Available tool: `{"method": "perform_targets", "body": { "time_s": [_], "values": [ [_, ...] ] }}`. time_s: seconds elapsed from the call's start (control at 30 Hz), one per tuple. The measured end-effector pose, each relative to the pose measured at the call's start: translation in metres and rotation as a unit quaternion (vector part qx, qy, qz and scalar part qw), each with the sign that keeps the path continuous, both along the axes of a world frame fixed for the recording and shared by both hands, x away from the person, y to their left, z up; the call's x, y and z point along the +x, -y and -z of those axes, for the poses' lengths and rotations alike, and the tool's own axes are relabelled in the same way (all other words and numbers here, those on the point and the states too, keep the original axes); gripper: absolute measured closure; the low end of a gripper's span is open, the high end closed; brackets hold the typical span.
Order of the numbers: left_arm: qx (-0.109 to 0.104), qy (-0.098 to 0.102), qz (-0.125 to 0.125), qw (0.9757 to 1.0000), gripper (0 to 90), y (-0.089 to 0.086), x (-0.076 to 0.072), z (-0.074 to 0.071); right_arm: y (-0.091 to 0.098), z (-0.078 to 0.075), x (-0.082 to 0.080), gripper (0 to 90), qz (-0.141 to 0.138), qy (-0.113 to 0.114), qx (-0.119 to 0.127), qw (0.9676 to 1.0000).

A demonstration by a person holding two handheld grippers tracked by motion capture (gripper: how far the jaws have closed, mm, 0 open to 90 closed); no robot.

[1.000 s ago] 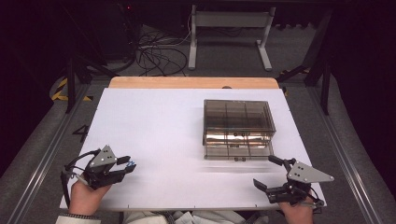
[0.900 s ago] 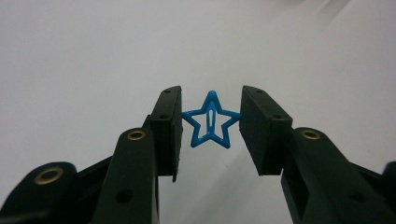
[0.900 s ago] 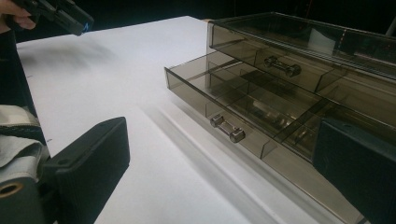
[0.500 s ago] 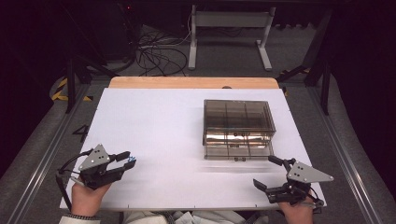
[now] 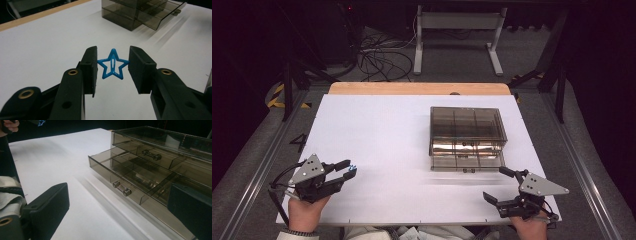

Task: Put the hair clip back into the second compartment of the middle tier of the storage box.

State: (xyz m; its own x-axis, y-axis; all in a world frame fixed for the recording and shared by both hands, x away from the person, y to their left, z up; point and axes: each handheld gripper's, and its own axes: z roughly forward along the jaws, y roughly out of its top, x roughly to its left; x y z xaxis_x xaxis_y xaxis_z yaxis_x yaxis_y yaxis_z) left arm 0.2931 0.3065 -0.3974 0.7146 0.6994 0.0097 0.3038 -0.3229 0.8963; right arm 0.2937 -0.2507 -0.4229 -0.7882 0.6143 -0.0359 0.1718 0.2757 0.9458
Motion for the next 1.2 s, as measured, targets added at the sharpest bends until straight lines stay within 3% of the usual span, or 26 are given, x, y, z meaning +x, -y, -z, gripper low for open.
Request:
{"method": "perform_targets", "body": {
  "time_s": [0.6,1.2],
  "values": [
    [-0.002,0.004,0.009,1.0000,60.1,0.009,0.001,-0.007,-0.001,0.000,0.000,4.7,0.000,-0.001,0.002,1.0000],
    [-0.003,0.011,0.056,0.9984,60.1,0.046,0.014,-0.030,-0.001,0.000,0.001,4.7,0.000,-0.003,0.001,1.0000]
  ]
}}
